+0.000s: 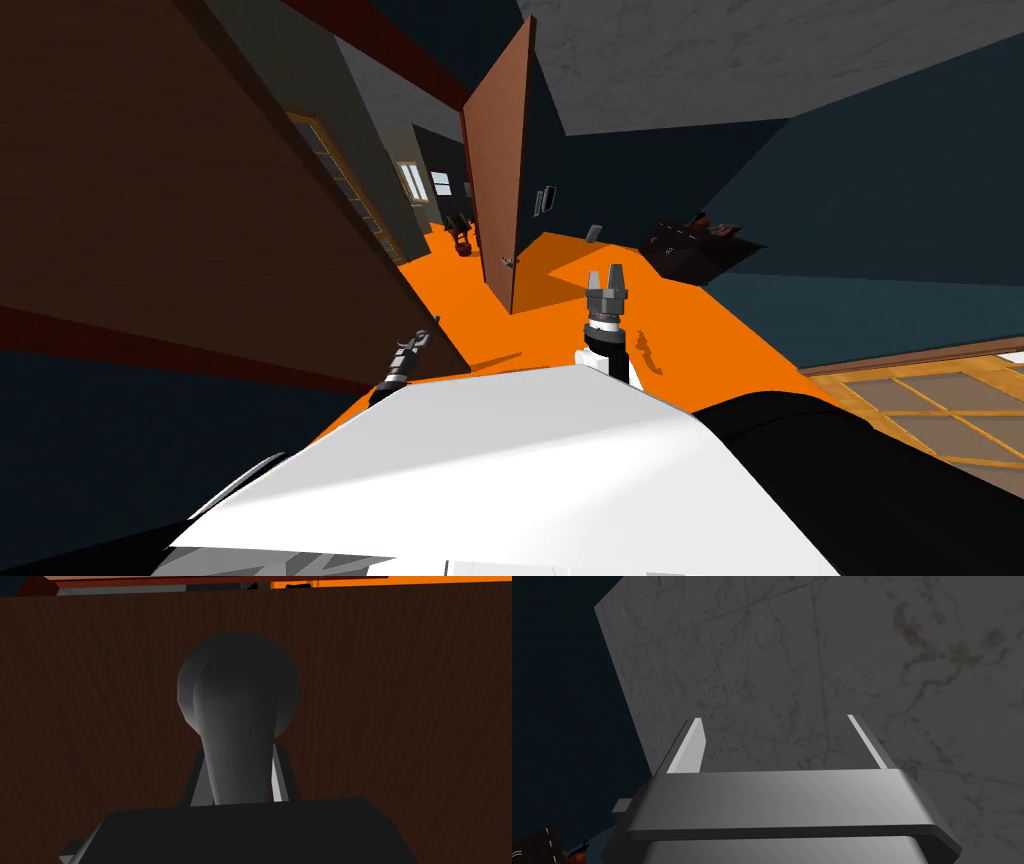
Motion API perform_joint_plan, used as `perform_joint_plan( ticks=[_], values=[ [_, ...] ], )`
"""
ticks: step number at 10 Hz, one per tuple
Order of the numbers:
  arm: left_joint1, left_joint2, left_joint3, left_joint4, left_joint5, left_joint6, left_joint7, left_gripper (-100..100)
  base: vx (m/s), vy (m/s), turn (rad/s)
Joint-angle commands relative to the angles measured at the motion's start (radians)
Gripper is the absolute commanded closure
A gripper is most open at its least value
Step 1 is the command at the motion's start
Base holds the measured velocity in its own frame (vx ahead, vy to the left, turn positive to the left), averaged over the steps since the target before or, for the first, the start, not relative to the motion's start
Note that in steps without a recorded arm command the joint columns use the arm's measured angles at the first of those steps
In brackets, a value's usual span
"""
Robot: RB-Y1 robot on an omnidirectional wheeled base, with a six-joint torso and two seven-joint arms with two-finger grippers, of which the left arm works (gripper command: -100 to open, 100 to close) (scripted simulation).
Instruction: Pull the door open
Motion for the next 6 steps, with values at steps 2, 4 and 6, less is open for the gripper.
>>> perform_joint_plan(
  ticks=[2, 4, 6],
  values=[
    [-0.013, -0.012, -0.001, -0.010, -0.002, 0.024, -0.009, 100, -0.173, 0.061, -0.102],
    [-0.033, -0.022, 0.004, -0.011, 0.000, 0.047, -0.020, 100, -0.165, 0.060, -0.118],
    [-0.050, -0.031, 0.008, -0.013, 0.001, 0.068, -0.028, 100, -0.187, 0.073, -0.120]
  ],
)
